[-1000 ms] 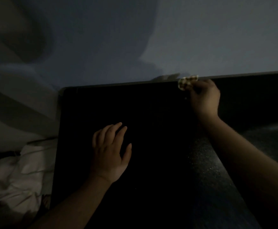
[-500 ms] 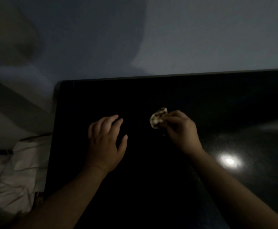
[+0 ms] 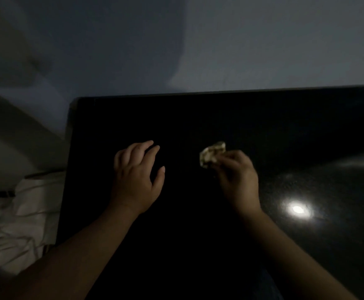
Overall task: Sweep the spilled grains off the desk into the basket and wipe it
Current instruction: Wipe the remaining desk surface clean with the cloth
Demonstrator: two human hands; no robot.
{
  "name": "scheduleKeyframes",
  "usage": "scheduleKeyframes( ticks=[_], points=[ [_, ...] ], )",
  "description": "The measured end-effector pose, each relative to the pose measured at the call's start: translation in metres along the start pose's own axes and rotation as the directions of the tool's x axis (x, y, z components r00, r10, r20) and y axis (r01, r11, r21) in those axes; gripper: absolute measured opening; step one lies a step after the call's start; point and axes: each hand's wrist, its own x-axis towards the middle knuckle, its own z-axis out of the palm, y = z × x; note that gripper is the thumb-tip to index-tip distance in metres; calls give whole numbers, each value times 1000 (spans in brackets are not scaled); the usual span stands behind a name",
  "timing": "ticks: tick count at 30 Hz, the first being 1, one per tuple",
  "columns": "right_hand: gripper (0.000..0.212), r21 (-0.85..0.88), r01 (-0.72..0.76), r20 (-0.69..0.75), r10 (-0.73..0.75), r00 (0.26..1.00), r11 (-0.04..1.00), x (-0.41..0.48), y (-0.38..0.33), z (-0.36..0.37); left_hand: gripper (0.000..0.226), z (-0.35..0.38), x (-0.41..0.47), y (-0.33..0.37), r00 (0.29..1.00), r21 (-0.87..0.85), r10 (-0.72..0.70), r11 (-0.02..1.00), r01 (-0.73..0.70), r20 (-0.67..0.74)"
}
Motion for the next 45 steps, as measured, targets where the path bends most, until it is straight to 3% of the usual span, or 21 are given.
scheduleKeyframes(
  ticks=[4, 7, 10, 13, 17, 22, 24, 26, 28, 30, 35, 40, 41, 43, 45],
  points=[
    [20, 135, -35, 126, 18, 992, 990, -22, -15, -7, 51, 0, 0, -1, 1000, 17, 9, 1000, -9, 1],
    [10, 60, -14, -54, 17, 998, 998, 12, -4, -21, 51, -1, -1, -2, 1000, 8, 16, 1000, -16, -14],
    [15, -36, -134, -199, 125, 972, 990, 58, 22, -33, 51, 0, 0, -3, 1000, 12, 23, 1000, -23, -16],
    [20, -84, -188, -167, 172, 971, 979, 59, 37, -23, 52, 0, 0, -2, 999, 4, 26, 1000, -26, -18],
    [21, -87, -75, -98, 67, 993, 993, -5, 19, -10, 51, 1, -1, -2, 999, 24, 37, 999, -36, -33],
    [24, 132, -54, 175, 30, 984, 990, -65, -18, -23, 52, -1, -1, -1, 999, 46, 27, 999, -26, -22],
    [16, 133, -41, 100, 28, 995, 990, -53, -15, -32, 53, 0, -1, -1, 999, 45, 30, 999, -30, -16],
    [12, 37, -53, -92, 56, 994, 998, -22, -2, -42, 53, 1, -1, -2, 999, 55, 36, 998, -35, -12],
    [17, -10, -153, -167, 149, 975, 988, 10, 13, -49, 53, 1, -1, -3, 999, 68, 39, 997, -38, -10],
    [22, -8, -232, -130, 229, 965, 973, 19, 25, -45, 53, 1, 0, -2, 999, 71, 40, 997, -40, -7],
    [23, -32, -111, -89, 107, 990, 993, -44, 12, -22, 52, 2, -2, -2, 999, 80, 42, 996, -41, -9],
    [27, 114, -58, 166, 39, 985, 992, -107, -29, -24, 52, 4, -1, -2, 999, 128, 42, 991, -38, -24],
    [25, 130, -35, 152, 15, 988, 991, -104, -33, -27, 52, 5, -1, -2, 999, 139, 40, 990, -37, -18],
    [20, 69, 9, -29, -7, 1000, 998, -83, -30, -37, 51, 5, -3, -1, 999, 153, 45, 987, -44, -5],
    [17, 7, -67, -187, 67, 980, 998, -49, -13, -51, 47, 1, -6, 3, 998, 151, 55, 987, -55, 2]
  ],
)
